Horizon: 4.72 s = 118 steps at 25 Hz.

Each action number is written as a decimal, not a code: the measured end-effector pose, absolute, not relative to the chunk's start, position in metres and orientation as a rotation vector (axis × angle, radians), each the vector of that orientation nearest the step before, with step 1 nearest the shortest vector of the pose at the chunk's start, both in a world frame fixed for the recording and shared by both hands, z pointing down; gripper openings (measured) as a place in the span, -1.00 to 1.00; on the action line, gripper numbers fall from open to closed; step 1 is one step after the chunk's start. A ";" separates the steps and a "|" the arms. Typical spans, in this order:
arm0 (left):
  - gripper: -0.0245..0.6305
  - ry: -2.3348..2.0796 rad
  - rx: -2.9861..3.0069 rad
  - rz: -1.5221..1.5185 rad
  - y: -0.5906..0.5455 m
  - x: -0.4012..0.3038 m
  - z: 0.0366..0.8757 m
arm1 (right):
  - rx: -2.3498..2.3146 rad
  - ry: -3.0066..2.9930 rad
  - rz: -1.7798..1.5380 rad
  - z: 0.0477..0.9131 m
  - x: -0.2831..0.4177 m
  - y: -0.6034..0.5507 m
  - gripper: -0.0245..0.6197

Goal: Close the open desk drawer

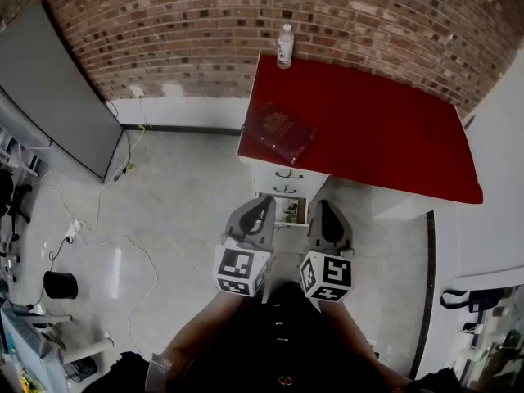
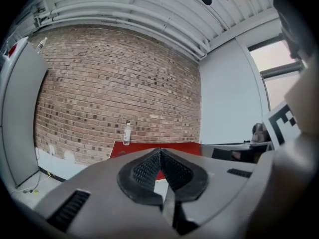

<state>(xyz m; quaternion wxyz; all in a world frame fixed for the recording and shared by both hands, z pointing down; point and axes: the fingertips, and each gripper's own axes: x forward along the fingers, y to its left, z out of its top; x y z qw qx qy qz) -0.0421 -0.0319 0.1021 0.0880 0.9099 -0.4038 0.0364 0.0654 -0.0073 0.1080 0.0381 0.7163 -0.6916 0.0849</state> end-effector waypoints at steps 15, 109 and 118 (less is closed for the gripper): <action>-0.90 -1.233 2.731 0.082 -0.040 -0.046 0.093 | 2.212 -2.109 0.224 0.102 0.069 -0.011 -0.90; -0.90 -1.071 2.678 0.182 -0.129 -0.011 0.713 | 1.957 -2.223 0.212 0.706 0.119 -0.103 -0.90; -0.90 -0.933 2.732 0.204 -0.136 0.000 0.781 | 1.992 -2.238 0.147 0.765 0.131 -0.114 -0.90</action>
